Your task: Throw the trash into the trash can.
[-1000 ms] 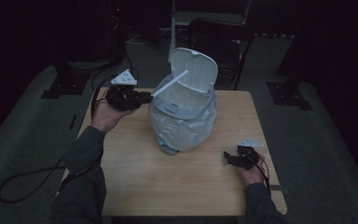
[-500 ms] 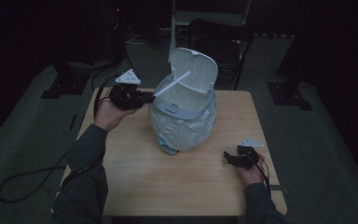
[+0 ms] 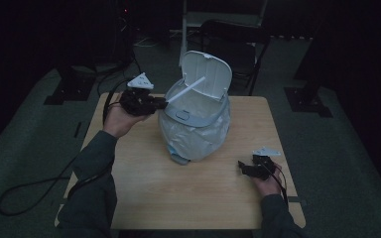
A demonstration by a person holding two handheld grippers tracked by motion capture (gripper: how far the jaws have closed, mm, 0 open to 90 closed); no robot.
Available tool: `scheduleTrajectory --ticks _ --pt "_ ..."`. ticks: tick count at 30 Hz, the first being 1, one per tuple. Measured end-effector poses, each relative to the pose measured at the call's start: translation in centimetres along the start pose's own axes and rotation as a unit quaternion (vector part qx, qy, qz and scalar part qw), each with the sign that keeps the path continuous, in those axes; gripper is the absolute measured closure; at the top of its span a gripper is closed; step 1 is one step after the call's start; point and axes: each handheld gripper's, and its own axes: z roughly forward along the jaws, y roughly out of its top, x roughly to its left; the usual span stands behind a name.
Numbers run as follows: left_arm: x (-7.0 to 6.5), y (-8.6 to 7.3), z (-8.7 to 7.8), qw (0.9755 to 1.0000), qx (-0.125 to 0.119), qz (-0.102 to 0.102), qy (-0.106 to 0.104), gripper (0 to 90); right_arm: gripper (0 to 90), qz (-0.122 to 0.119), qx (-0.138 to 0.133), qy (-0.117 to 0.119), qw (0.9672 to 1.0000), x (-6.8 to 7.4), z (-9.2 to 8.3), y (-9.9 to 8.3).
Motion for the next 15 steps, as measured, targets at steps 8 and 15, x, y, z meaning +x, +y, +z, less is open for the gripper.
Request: scheduleTrajectory --ticks 8,15 --pt "-0.02 0.26 0.35 1.0 0.004 0.001 0.0 79.5 26.2 0.0 0.0 0.0 1.0 0.0 0.0 0.0" --pt "0.04 0.22 0.35 1.0 0.005 0.001 0.0 79.3 26.3 0.0 0.0 0.0 1.0 0.0 0.0 0.0"
